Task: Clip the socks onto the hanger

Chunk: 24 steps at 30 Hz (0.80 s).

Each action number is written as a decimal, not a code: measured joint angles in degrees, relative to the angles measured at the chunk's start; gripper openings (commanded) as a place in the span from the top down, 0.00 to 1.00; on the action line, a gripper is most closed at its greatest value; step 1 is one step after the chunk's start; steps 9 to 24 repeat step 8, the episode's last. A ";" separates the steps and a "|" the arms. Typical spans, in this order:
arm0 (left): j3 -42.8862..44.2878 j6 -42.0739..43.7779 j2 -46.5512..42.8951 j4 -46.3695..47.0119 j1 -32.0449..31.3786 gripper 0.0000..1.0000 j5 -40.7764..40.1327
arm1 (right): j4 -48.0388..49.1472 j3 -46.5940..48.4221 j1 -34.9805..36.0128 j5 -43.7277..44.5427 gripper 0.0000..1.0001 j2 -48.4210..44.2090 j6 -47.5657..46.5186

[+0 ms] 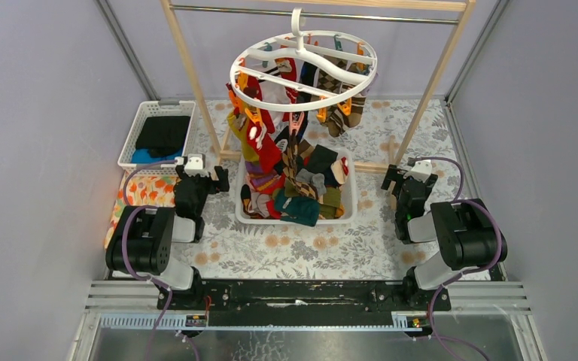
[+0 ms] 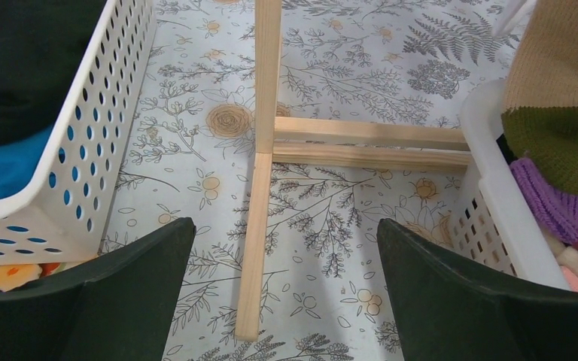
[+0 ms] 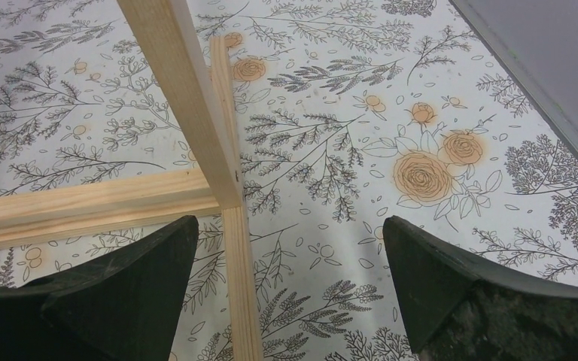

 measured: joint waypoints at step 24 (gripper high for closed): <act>0.00 0.37 0.02 -0.02 0.00 0.01 -0.50 | 0.00 0.00 0.00 -0.15 0.00 0.00 0.00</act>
